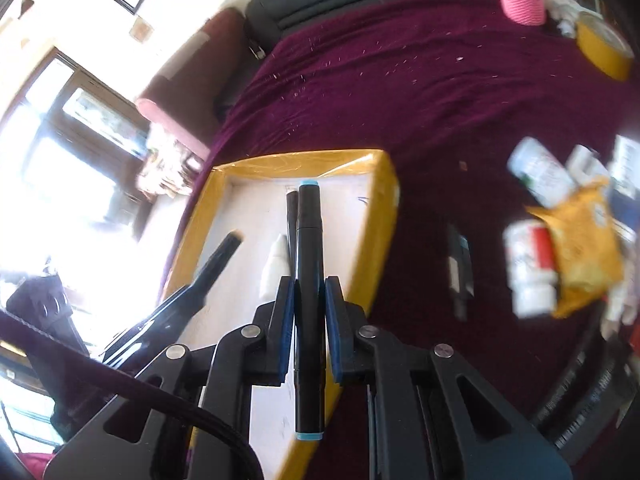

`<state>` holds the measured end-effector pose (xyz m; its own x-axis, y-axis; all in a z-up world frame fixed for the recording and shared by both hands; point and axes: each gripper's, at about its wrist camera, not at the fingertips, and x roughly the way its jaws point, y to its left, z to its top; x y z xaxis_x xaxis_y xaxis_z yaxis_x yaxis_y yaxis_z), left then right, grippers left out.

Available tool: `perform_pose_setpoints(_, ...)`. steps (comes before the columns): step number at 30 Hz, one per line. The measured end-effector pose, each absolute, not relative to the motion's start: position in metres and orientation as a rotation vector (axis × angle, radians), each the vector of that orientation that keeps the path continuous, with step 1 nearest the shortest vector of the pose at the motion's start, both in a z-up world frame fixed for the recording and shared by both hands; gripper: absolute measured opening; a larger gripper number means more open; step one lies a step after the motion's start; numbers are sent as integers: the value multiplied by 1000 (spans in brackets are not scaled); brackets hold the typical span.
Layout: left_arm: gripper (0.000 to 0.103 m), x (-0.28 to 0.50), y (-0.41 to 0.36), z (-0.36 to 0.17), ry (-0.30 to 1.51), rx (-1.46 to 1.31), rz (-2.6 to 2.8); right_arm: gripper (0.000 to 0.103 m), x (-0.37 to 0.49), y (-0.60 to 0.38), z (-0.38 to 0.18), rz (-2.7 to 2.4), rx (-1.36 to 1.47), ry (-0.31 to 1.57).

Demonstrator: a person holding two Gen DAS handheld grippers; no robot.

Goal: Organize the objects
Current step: 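Place both black markers into the tray and open both grippers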

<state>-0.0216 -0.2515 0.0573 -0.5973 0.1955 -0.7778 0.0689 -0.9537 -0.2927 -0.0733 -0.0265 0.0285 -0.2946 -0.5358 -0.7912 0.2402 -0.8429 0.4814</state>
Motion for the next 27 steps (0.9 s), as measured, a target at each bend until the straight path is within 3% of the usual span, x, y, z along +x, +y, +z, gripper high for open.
perform_pose_setpoints(12, 14, -74, -249, 29, -525, -1430, 2670, 13, -105, -60, -5, -2251, 1602, -198)
perform_pose_setpoints(16, 39, -76, -254, 24, -578, -1436, 2672, 15, -107, -56, -2, -2280, 1581, -199)
perform_pose_setpoints(20, 44, -61, -267, 26, -710, -1421, 2671, 38, -96, -46, 18, -2355, 1445, -169)
perform_pose_setpoints(23, 46, -45, -276, 26, -817, -1395, 2686, 46, -82, -26, 31, -2397, 1371, -222)
perform_pose_setpoints(27, 46, -23, -281, 15, -943, -1402, 2674, 48, -66, 0, 41, -2461, 1309, -249)
